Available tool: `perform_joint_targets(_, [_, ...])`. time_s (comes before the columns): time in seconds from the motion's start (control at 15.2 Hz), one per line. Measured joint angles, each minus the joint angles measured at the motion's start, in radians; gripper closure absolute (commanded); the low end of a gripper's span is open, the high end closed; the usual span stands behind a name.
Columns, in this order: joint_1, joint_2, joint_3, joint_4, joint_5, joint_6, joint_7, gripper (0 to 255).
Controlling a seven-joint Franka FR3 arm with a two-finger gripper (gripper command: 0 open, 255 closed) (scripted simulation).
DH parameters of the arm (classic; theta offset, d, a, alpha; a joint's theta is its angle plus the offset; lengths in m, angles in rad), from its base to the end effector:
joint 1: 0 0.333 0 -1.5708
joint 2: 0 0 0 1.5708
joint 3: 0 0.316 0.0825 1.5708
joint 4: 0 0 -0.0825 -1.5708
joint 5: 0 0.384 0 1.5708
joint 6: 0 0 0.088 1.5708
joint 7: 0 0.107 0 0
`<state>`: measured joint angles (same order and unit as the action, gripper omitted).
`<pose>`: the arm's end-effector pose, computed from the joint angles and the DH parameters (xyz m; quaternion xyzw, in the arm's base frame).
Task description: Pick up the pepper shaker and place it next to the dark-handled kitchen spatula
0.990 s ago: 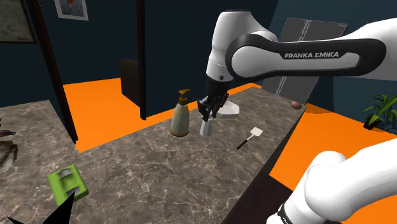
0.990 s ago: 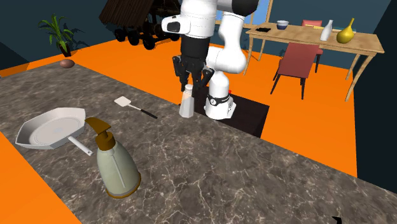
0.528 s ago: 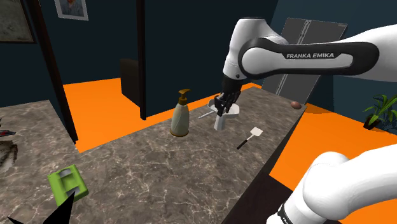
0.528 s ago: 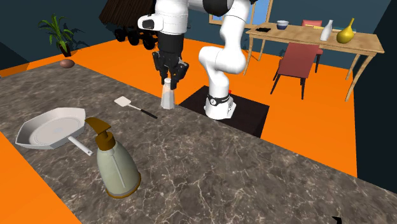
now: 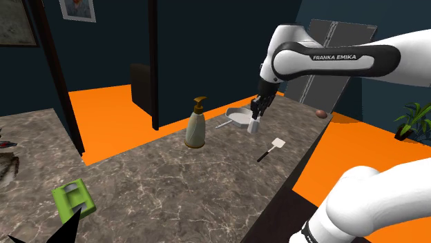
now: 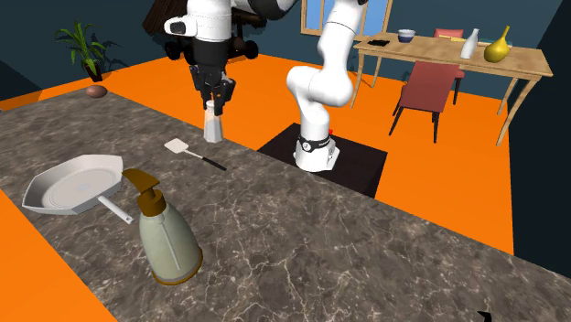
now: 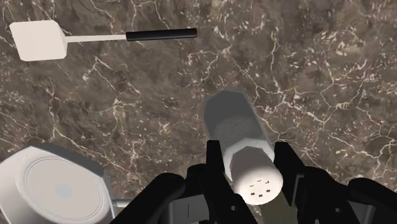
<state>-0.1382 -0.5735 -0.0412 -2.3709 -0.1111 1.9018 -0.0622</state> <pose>0.3814 -0.0794 0.5401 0.9969 -0.0405 0.0468 0.0480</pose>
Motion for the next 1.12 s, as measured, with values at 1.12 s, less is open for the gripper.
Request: perform_joint_targets(1.12, [-0.115, 0.246, -0.341, 0.235, -0.049, 0.056, -0.430, 255])
